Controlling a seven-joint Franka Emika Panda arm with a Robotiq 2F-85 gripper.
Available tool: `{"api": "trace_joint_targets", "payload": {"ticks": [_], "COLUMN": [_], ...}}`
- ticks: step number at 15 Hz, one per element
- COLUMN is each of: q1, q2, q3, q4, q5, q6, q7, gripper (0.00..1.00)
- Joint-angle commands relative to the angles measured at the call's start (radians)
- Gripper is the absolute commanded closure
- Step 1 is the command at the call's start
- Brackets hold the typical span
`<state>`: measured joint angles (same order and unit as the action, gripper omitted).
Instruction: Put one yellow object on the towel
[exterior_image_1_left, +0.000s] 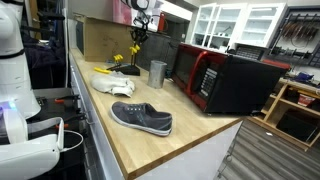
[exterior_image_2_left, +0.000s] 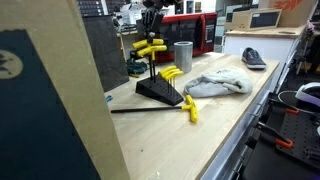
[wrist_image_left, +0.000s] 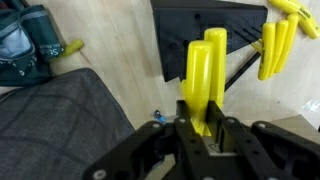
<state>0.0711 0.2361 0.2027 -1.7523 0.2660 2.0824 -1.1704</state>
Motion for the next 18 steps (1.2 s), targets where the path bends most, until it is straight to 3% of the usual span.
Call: {"api": "trace_joint_targets", "payload": {"ticks": [1,11,18], "q1": [-0.008,0.032,0.019], "q2": [0.0,-0.044,-0.097], "q3": [-0.001,0.004,-0.015], "q4": [0.055,0.125,0.168], "q5": [0.031,-0.08,-0.082], "q6": [-0.051,-0.064,-0.2], "q7": [-0.006,-0.03,-0.033], "gripper": [0.94,0.94,0.94]}}
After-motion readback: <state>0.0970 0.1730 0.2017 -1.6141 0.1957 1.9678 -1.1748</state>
